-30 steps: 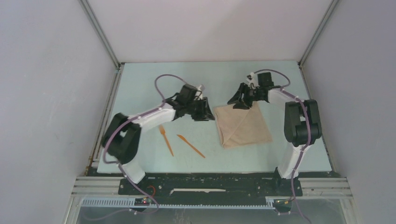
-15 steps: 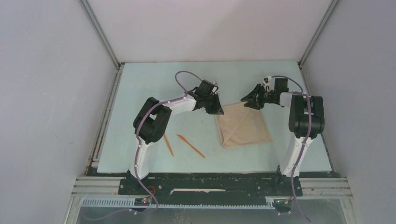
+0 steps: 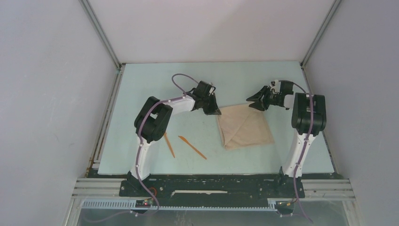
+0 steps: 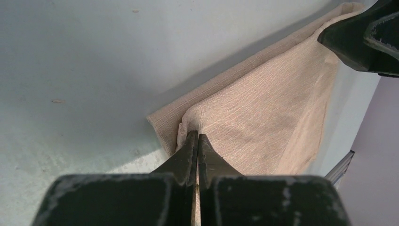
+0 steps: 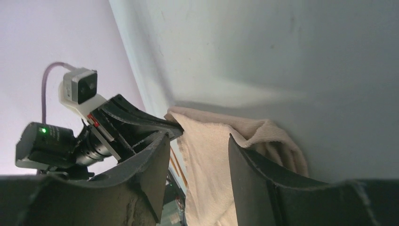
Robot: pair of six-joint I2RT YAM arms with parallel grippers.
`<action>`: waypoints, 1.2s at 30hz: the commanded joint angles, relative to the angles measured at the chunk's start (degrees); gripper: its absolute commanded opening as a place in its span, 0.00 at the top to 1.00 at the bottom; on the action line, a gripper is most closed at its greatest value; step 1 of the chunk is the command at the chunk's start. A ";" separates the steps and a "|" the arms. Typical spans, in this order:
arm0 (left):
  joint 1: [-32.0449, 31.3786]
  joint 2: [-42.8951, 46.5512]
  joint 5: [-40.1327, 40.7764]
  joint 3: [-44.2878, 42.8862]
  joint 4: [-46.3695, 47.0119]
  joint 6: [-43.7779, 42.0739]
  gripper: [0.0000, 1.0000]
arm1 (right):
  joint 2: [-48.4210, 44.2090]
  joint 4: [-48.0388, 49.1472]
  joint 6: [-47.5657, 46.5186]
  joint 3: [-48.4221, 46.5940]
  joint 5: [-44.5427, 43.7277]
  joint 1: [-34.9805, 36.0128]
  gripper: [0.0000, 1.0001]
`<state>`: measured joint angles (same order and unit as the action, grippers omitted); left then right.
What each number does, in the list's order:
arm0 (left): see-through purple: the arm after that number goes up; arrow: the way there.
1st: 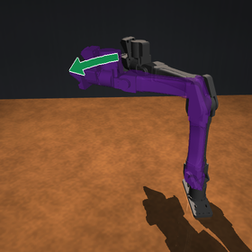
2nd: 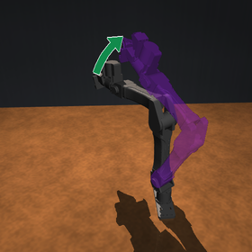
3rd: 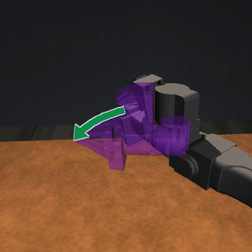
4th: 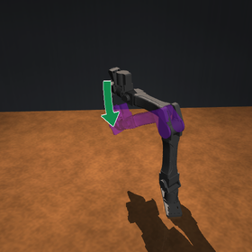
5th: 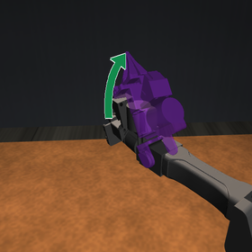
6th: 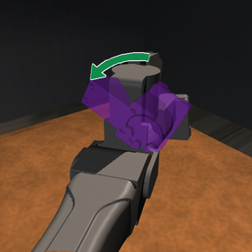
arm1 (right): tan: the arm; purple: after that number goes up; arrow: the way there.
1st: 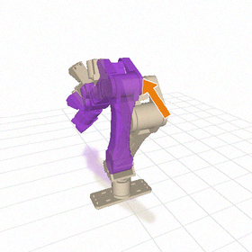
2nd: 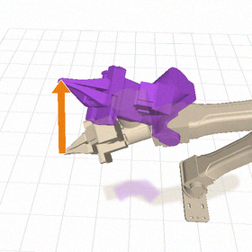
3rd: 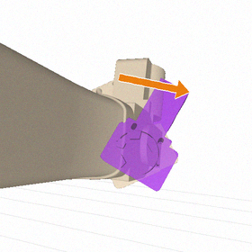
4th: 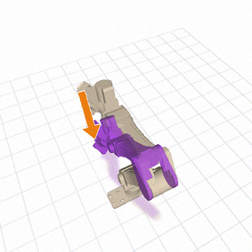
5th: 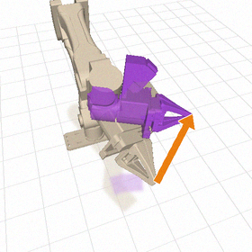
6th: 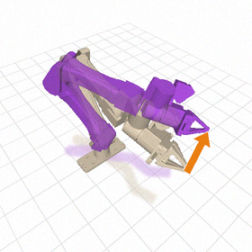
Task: Fold the napkin into a case and place the utensils inside
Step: Fold the top corner of the square-folded napkin at the center of the board.
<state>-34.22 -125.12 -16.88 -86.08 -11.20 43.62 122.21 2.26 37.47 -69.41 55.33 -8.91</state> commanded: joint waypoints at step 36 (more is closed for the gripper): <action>1.61 2.77 0.88 10.42 7.50 8.33 1.00 | -16.29 13.01 4.81 28.00 3.96 24.27 0.38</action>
<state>-32.97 -122.83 -18.81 -77.54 0.01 52.34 104.62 9.87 40.56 -43.11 57.60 13.54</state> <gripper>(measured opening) 0.003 0.628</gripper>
